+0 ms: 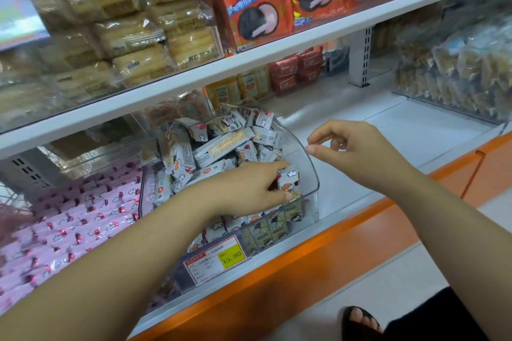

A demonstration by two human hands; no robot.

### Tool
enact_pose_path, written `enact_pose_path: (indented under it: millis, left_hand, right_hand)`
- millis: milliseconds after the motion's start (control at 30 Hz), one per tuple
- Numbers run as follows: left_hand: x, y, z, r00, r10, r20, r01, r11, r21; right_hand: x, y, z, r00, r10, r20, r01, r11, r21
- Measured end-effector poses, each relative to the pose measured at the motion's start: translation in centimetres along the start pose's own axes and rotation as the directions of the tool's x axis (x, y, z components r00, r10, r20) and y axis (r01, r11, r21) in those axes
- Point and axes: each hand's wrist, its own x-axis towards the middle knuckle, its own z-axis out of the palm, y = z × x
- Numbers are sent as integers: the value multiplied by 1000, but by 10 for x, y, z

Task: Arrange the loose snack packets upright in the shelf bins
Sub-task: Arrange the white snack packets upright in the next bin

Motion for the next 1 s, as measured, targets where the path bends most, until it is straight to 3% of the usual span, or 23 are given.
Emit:
enact_pose_path:
  millis: [333,500,633,767,900,1000]
  left_hand:
    - [-12,0,8,977,-162,136,189,958,-216]
    - [-3,-2,9,982,-135,133,153,979,-135]
    - [6,-5,13,995,-101,24,102,994,-49]
    - [4,-4,15,985,-132,-110,122,988,-91]
    - [-6,-10,3,922,-188,-339,144,978,-151]
    - [-8,-19,-4,884,-171,-435,222,973,68]
  right_hand:
    - [-1,-1,3,998,11,65,-13,1000,27]
    - [-2,-2,4,997,17,80,-20,999,33]
    - [-3,-3,4,996,33,87,-36,998,43]
    - [-4,-3,3,993,45,106,-52,997,63]
    - [-3,-1,3,992,37,118,-44,997,60]
    - [-2,-1,3,991,31,131,-39,998,58]
